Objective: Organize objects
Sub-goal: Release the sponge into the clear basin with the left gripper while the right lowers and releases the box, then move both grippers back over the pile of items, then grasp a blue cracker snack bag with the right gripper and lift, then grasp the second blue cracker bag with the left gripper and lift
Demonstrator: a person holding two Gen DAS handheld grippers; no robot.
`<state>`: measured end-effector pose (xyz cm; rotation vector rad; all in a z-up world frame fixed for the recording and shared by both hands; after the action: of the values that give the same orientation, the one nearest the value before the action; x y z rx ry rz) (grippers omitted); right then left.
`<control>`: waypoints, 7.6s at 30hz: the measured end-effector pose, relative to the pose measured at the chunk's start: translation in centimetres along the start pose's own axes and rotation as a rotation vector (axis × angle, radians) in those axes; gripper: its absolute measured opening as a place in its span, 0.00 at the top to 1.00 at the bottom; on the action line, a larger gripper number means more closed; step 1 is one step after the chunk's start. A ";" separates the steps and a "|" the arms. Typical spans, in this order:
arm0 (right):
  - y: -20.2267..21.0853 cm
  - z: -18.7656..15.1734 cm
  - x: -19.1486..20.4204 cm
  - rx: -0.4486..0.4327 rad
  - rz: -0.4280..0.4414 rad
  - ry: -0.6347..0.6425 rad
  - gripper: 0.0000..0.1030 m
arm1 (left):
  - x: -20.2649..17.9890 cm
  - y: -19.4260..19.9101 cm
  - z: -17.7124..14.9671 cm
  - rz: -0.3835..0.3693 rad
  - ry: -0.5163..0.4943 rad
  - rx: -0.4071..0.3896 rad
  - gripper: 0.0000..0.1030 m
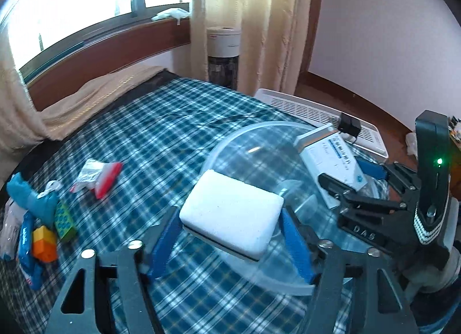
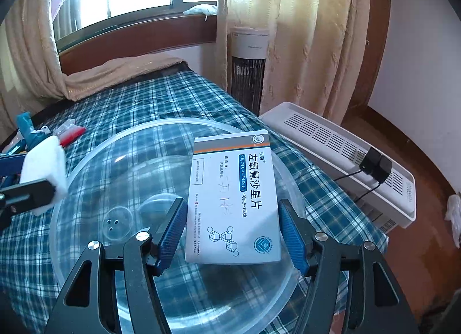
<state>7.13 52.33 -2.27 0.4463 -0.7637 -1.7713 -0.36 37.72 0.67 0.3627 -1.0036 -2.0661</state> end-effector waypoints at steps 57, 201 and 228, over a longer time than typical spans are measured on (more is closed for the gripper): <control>0.5 1.0 9.3 0.016 0.024 0.189 0.36 | 15.9 2.5 -7.4 0.162 0.342 0.062 0.03; -3.7 -1.3 27.8 0.090 0.526 0.093 0.58 | 33.3 -1.5 -13.0 0.527 0.635 0.227 0.32; -4.8 -2.3 29.0 0.147 0.396 0.202 0.50 | 32.0 2.2 -10.6 0.417 0.621 0.139 0.58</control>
<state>-4.24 25.28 -5.14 0.5232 -0.7801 -1.2874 -13.97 6.93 -1.91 0.7432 -0.7552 -1.3800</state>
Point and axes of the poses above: each gripper's, at about its wrist camera, not at the fingertips, and y roughly against the way its jaws point, x to its left, z to its top, the point moved 8 cm from there along -y, roughly the way its jaws point, and after that the axes turned 9 degrees about z, right-handed, at the moved point
